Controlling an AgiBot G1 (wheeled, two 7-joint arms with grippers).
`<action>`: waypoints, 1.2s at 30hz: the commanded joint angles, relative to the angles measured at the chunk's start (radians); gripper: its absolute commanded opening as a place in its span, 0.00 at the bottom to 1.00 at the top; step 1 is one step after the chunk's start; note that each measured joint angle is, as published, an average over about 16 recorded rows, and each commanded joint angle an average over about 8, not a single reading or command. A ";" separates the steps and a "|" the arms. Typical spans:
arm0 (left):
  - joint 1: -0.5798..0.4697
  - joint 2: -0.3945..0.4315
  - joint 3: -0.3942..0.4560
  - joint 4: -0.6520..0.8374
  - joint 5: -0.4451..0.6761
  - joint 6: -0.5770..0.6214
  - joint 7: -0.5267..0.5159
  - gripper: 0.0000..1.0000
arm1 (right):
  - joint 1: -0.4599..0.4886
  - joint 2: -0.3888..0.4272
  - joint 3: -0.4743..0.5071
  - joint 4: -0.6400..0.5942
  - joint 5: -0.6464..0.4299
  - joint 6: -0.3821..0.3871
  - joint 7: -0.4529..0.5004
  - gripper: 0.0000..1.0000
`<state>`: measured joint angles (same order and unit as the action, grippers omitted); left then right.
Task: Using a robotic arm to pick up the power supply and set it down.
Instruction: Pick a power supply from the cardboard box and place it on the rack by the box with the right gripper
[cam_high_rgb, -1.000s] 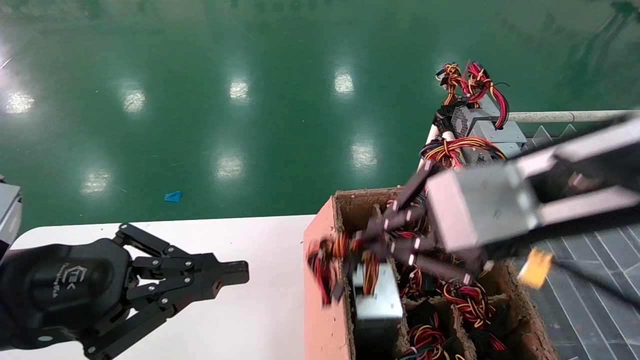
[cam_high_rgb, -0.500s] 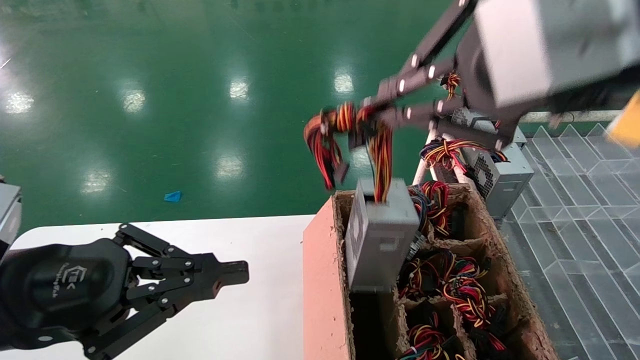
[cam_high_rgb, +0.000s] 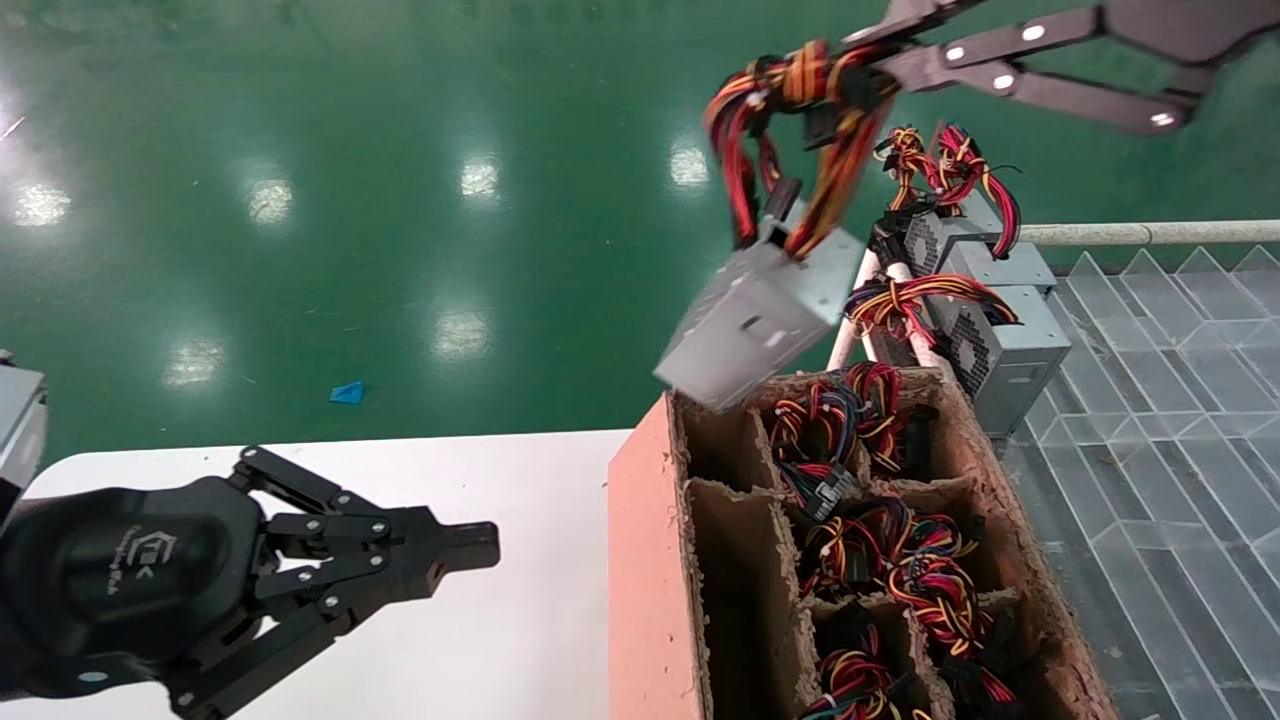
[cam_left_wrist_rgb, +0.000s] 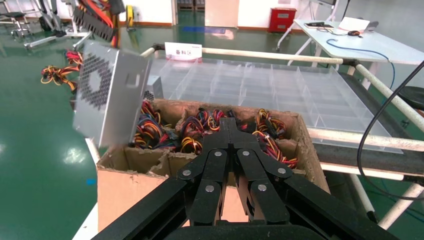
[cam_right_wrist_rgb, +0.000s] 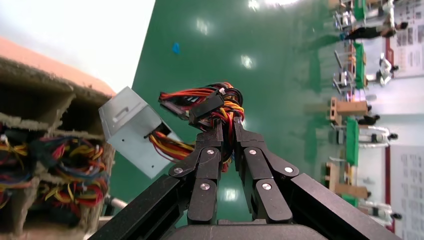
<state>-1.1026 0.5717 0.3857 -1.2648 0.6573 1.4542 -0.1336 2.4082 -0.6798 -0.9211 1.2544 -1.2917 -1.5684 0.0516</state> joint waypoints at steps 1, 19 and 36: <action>0.000 0.000 0.000 0.000 0.000 0.000 0.000 0.00 | 0.015 0.016 -0.005 0.004 -0.005 -0.001 0.004 0.00; 0.000 0.000 0.000 0.000 0.000 0.000 0.000 0.00 | 0.139 0.288 -0.118 0.032 -0.038 -0.018 0.034 0.00; 0.000 0.000 0.000 0.000 0.000 0.000 0.000 0.00 | 0.179 0.395 -0.275 -0.062 -0.076 -0.006 -0.043 0.00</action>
<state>-1.1027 0.5716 0.3859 -1.2648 0.6572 1.4542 -0.1335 2.5820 -0.2886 -1.1935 1.1968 -1.3638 -1.5727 0.0117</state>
